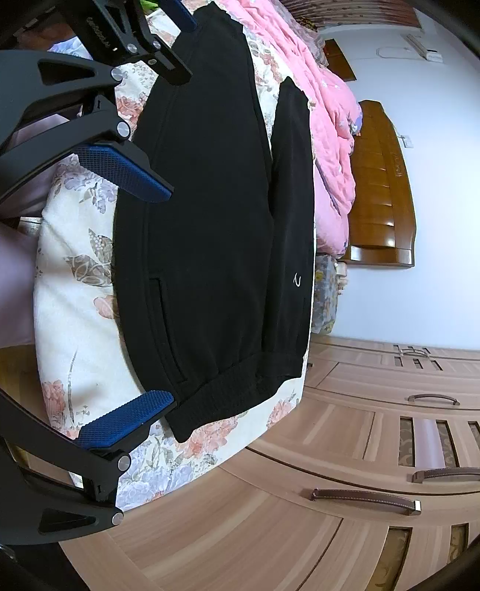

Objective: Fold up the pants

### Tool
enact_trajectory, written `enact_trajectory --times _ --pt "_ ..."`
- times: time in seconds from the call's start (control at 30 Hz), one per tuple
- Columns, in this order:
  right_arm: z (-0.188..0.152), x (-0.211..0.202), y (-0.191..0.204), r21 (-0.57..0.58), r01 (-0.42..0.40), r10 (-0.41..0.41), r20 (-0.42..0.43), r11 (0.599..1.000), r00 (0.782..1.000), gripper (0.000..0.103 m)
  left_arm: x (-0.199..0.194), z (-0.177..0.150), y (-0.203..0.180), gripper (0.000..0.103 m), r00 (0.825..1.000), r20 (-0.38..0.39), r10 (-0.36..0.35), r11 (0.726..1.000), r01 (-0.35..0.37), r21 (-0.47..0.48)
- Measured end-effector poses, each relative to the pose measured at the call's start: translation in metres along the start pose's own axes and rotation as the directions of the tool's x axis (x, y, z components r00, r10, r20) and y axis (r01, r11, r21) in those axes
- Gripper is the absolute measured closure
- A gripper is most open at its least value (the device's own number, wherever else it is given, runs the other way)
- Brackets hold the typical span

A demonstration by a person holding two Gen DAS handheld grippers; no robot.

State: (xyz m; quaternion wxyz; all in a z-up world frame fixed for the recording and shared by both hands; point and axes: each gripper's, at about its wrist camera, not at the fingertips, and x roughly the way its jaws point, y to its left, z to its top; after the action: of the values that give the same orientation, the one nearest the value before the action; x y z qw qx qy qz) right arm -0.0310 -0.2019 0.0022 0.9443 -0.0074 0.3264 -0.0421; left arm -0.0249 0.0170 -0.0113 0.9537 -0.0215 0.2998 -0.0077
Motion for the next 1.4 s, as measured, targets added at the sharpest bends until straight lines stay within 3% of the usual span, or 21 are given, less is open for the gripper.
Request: enact_trajectory --times 0.6,1.13,1.4 --pt "0.001 -0.005 0.002 0.007 -0.007 0.007 0.011 1.0 1.0 0.004 -0.015 -0.012 0.012 0.001 0.999 0.014 -0.047 0.997 0.047 -0.053" --pt "0.001 -0.005 -0.003 0.013 -0.008 0.008 0.016 1.0 1.0 0.004 -0.025 -0.015 -0.002 0.001 0.996 0.02 -0.091 0.996 0.091 -0.013" --pt "0.002 -0.004 -0.007 0.023 0.004 -0.004 0.017 1.0 1.0 0.004 -0.019 -0.014 0.005 0.001 0.999 0.0 -0.053 0.997 0.053 -0.053"
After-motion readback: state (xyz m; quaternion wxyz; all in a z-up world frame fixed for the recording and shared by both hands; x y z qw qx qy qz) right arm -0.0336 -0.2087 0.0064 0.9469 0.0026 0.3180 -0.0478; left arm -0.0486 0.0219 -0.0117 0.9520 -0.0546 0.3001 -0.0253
